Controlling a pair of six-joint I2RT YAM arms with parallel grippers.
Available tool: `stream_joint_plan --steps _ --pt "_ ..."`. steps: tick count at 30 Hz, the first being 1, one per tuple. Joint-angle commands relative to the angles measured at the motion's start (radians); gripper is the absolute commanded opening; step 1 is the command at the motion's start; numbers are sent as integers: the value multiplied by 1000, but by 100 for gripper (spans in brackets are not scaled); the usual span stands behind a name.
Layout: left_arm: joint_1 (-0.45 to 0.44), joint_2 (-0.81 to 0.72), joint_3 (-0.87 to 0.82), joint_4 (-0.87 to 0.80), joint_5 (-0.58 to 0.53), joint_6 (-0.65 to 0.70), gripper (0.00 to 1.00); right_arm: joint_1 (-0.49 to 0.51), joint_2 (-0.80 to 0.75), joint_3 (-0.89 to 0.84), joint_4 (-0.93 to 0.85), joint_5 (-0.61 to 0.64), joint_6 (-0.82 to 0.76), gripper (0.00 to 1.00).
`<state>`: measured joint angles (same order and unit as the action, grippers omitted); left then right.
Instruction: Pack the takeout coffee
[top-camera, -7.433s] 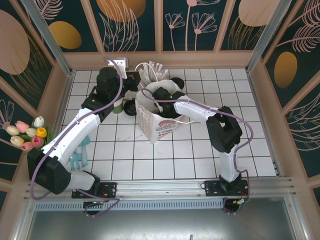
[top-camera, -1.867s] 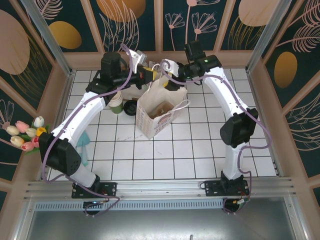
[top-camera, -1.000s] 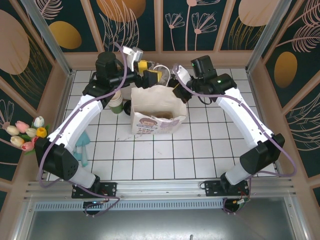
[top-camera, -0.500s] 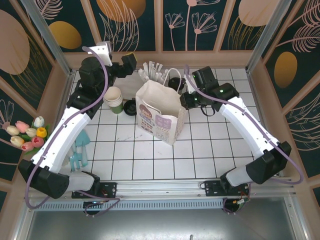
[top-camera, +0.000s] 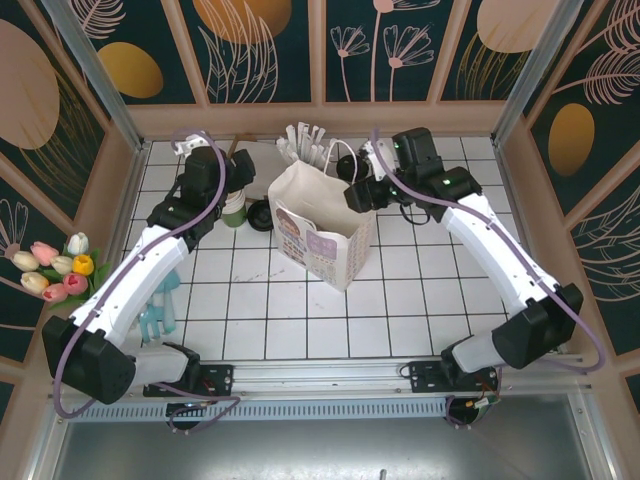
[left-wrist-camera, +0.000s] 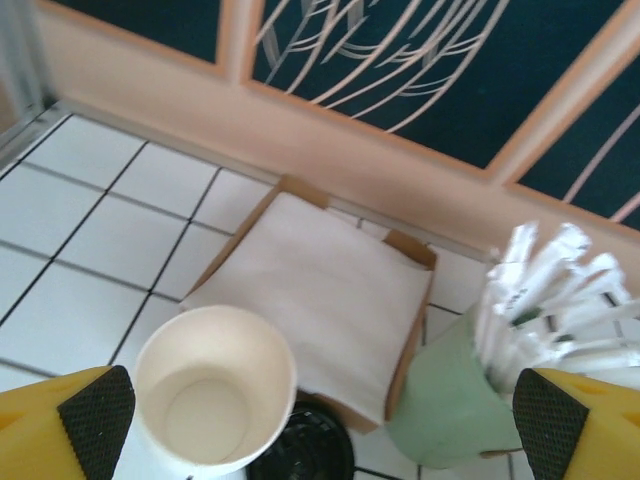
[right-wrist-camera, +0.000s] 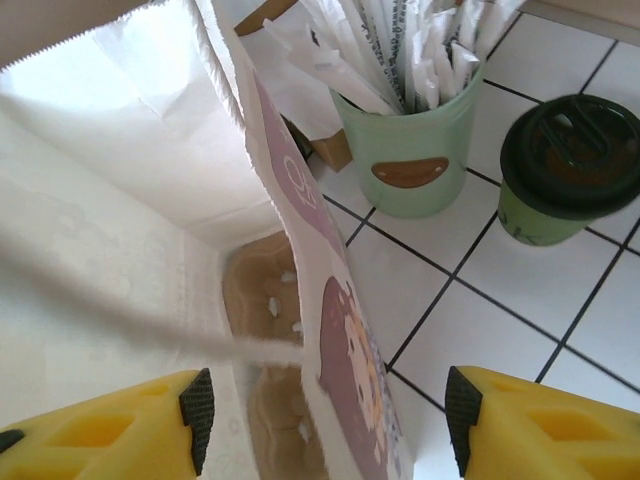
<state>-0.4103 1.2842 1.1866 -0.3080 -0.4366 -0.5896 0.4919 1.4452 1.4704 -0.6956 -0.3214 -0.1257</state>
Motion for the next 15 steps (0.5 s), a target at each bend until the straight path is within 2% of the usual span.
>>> stream_joint_plan --steps 1,2,6,8,9,12,15 --pt "4 -28 -39 -79 -98 -78 99 11 53 30 41 51 -55 57" --pt "4 -32 -51 -80 -104 -88 98 13 57 32 39 58 -53 51" --pt "4 -43 -76 -73 -119 -102 98 16 28 20 53 67 -29 15" --pt "4 -42 -71 -62 -114 -92 99 33 -4 17 75 113 18 4" --pt "3 -42 -69 -52 -109 -87 98 49 -20 23 84 186 52 0" --pt "3 -42 -68 -6 -66 -60 99 132 -58 17 94 318 126 0" --pt "4 -39 -64 20 -45 -43 99 142 -81 -42 105 332 215 0"
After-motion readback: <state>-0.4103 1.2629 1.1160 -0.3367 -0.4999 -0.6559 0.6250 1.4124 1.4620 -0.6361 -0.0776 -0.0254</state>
